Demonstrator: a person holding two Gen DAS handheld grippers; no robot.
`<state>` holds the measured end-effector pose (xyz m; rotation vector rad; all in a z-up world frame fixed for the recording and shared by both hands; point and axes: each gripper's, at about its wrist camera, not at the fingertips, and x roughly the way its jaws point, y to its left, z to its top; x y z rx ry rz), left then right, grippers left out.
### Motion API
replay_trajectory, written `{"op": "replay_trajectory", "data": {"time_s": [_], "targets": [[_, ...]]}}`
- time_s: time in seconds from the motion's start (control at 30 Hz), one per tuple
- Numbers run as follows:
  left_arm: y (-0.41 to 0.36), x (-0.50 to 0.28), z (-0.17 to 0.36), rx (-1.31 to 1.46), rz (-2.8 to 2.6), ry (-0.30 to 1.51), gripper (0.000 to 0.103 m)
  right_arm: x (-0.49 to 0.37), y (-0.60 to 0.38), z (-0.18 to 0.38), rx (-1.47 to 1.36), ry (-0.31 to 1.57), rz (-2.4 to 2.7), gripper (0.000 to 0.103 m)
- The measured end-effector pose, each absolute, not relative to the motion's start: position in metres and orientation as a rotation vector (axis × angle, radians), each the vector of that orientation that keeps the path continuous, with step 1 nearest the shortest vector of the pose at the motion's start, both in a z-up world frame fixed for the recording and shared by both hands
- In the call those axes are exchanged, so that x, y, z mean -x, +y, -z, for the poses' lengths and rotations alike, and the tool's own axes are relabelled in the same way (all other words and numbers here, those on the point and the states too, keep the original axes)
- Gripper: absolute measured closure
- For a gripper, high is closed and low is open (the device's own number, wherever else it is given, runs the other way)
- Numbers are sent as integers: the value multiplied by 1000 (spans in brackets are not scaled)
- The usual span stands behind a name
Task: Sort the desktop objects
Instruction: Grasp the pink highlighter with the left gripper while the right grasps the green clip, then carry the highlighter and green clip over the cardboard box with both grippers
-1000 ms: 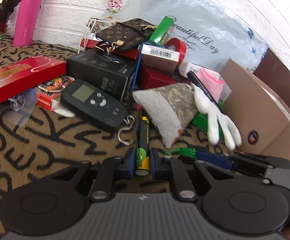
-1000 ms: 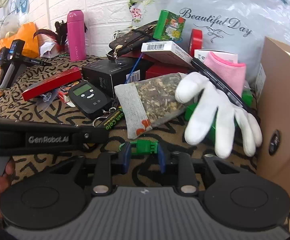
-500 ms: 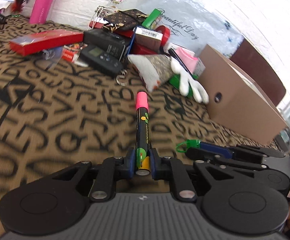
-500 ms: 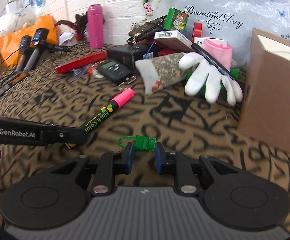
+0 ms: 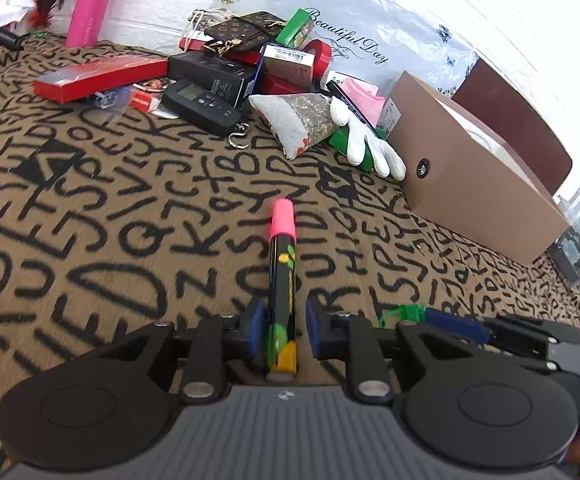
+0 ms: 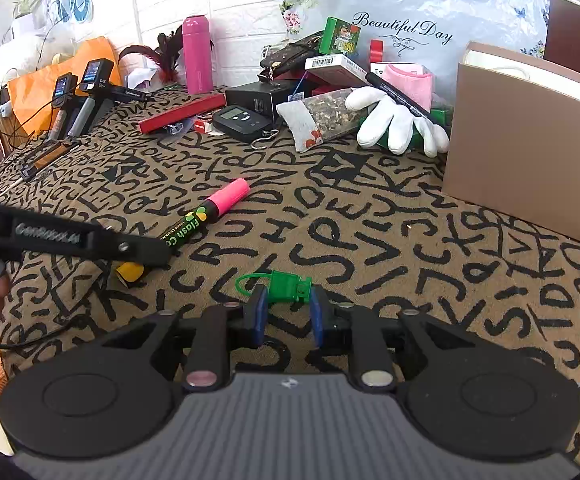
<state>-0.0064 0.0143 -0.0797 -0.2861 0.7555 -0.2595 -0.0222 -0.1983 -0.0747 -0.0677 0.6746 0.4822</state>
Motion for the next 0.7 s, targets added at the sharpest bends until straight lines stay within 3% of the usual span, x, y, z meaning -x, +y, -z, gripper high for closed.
{"op": "replay_trajectory", "data": {"time_s": [0.23, 0.3, 0.4, 0.47, 0.63, 0.67, 0.7], "targets": [[1, -9, 80, 219, 251, 741, 62, 22, -202, 76, 42, 671, -483, 82], [-4, -12, 81, 192, 247, 735, 62, 22, -204, 76, 36, 670, -481, 82], [-8, -17, 81, 159, 246, 733, 65, 22, -206, 76, 25, 670, -476, 82], [-10, -18, 81, 148, 234, 737, 80, 22, -208, 77, 20, 669, -473, 82], [-11, -15, 80, 143, 220, 735, 82, 22, -210, 77, 15, 666, -470, 82], [-11, -15, 80, 140, 217, 734, 88, 22, -210, 77, 15, 665, -471, 82], [-10, -15, 80, 149, 220, 735, 88, 22, -210, 77, 16, 665, -471, 82]]}}
